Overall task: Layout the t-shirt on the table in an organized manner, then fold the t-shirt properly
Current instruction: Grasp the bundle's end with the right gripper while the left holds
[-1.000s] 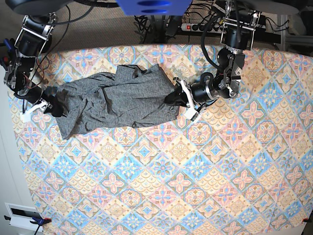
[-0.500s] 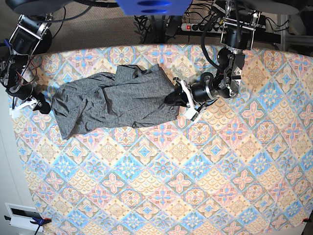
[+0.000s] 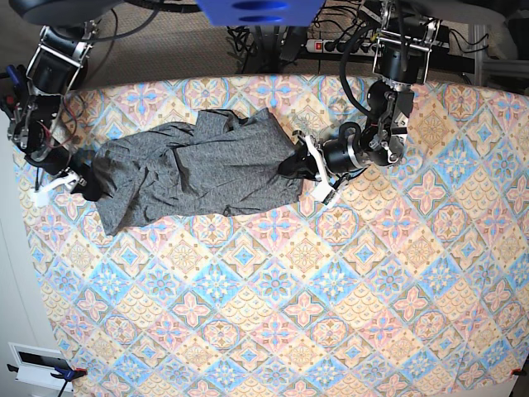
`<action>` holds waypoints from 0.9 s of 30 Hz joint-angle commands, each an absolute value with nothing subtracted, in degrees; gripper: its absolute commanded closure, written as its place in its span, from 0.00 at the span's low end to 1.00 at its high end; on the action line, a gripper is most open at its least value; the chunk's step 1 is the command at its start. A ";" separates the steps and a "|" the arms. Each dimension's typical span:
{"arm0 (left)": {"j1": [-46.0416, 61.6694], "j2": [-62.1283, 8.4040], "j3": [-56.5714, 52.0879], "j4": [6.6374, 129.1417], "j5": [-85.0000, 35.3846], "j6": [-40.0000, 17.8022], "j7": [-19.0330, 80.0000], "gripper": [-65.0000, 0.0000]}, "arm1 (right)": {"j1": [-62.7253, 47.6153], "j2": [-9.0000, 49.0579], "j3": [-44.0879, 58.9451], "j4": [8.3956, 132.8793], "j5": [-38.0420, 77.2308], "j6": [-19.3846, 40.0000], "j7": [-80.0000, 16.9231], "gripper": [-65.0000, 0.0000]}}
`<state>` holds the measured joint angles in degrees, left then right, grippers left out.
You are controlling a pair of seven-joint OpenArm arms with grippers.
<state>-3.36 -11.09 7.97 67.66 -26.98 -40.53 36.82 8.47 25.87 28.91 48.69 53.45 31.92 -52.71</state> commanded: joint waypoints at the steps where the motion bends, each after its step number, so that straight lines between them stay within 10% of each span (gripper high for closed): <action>1: -2.86 -11.65 8.13 67.21 -20.88 -37.32 42.24 1.00 | 8.31 25.89 28.53 48.66 51.21 31.43 -56.31 0.54; 27: -2.86 -11.65 5.76 67.21 -20.88 -37.32 42.33 1.00 | 6.90 23.34 20.26 56.04 51.30 31.52 -59.12 0.54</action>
